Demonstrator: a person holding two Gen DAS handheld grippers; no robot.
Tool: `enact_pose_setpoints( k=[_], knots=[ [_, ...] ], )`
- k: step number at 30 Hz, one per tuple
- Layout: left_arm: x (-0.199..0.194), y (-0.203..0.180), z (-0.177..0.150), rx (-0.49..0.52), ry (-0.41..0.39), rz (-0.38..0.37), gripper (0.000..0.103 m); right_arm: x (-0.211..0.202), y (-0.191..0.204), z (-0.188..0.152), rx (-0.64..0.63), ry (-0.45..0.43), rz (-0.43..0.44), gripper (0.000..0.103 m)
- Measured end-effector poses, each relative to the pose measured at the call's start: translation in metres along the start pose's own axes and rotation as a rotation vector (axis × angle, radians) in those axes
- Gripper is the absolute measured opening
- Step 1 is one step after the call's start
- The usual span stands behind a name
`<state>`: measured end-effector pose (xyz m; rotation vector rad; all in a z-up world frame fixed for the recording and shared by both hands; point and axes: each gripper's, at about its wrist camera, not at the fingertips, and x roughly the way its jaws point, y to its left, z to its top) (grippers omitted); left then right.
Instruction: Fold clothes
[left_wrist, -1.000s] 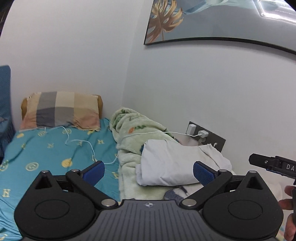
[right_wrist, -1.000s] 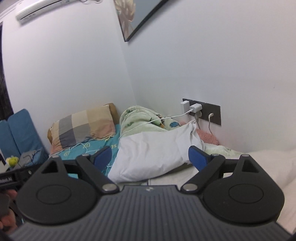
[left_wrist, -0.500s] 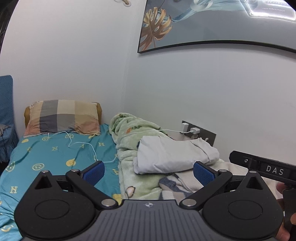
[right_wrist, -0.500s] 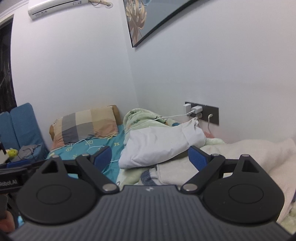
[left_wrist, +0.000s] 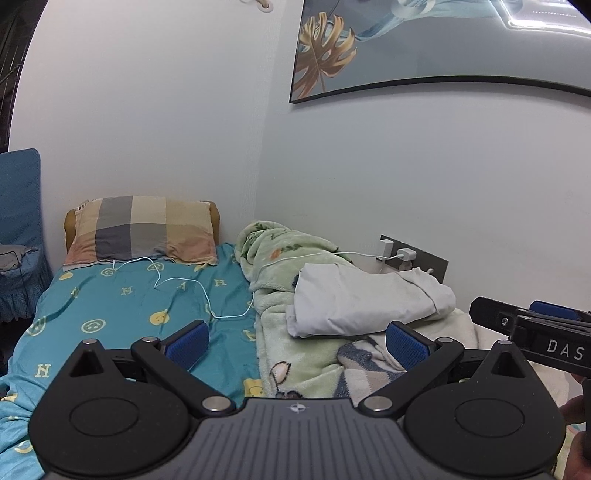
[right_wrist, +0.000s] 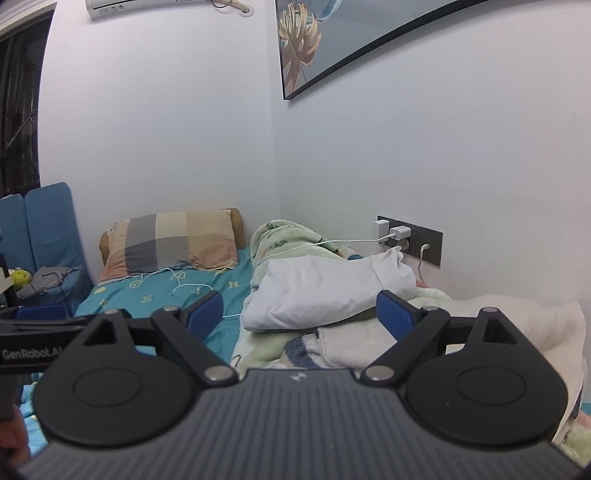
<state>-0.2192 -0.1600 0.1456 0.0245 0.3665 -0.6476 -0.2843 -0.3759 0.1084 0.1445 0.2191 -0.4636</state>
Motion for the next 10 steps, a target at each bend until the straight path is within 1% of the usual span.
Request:
enact_pose_setpoints(
  k=[10],
  knots=[
    [-0.012, 0.002, -0.002, 0.007, -0.011, -0.004, 0.103, -0.006, 0.003, 0.000, -0.012, 0.000, 0.000, 0.091]
  ],
)
